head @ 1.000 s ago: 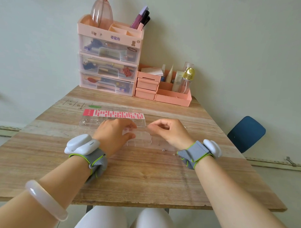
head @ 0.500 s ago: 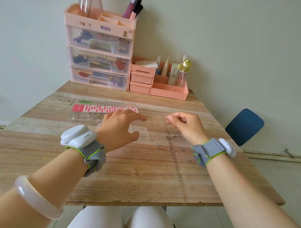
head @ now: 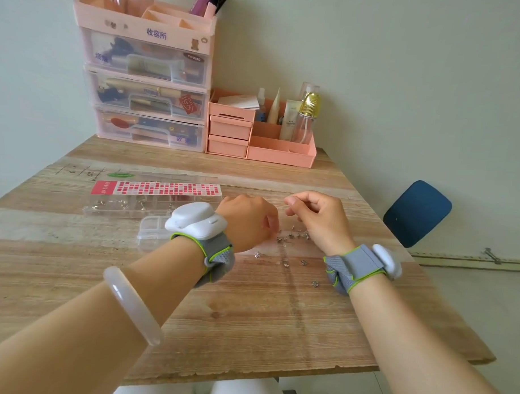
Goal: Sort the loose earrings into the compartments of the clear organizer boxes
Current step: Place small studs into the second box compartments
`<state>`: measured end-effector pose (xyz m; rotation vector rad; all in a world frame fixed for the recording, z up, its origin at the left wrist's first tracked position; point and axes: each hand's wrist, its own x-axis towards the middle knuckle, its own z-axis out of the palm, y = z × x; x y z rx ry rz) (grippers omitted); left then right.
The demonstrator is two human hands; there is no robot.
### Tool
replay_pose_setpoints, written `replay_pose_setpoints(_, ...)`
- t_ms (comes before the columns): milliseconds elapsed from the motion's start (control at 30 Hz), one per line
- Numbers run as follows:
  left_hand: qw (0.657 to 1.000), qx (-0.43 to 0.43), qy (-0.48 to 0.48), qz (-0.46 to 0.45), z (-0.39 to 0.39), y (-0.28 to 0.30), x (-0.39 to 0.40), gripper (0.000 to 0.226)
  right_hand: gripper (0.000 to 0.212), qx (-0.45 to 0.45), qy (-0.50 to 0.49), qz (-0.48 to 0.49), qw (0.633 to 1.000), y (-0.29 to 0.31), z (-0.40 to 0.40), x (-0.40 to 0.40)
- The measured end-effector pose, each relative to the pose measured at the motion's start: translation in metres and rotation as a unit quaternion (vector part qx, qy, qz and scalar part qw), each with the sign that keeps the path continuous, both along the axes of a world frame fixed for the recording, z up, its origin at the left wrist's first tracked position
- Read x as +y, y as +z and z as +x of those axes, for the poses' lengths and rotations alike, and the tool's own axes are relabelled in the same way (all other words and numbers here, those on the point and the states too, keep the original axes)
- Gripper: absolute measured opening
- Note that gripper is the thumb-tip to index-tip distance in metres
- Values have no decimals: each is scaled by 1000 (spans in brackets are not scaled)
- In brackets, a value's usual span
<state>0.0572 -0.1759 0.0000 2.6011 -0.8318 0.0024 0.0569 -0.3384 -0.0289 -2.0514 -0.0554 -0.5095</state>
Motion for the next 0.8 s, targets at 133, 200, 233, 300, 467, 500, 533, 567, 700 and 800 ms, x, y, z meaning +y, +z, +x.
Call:
replay_pose_setpoints(133,999,6,-2,32,4,-2,-7,8,13,2,3,-10,1000,-3,0,0)
replay_pose_setpoints(200,999,14,-6,33,6,-2,-9,7,13,2,3,-12,1000,-4,1,1)
replay_pose_setpoints(233,999,17,-9,35,6,-1,-10,6,13,1,3,-12,1000,-4,1,2)
replay_pose_setpoints(300,999,22,-15,37,7,-1,-12,6,13,-1,2,-11,1000,-3,2,2)
replay_pose_setpoints(467,997,68,-19,11,11,-2,-10,8,14,0,-3,0,1000,-3,0,1)
replay_pose_setpoints(500,997,73,-18,3,12,-2,-10,10,14,-1,-3,1,1000,-3,0,1)
replay_pose_setpoints(533,997,74,-16,0,12,-2,-9,11,13,0,-3,2,1000,-3,0,1)
replay_pose_setpoints(567,997,72,-15,1,13,-2,-9,12,13,1,-2,1,1000,-3,-1,1)
replay_pose_setpoints(700,998,63,-14,7,13,-2,-6,15,13,3,-2,-3,1000,-3,-1,2)
replay_pose_setpoints(800,999,54,-4,-1,13,-1,-3,14,13,5,-5,-2,1000,-2,-2,2)
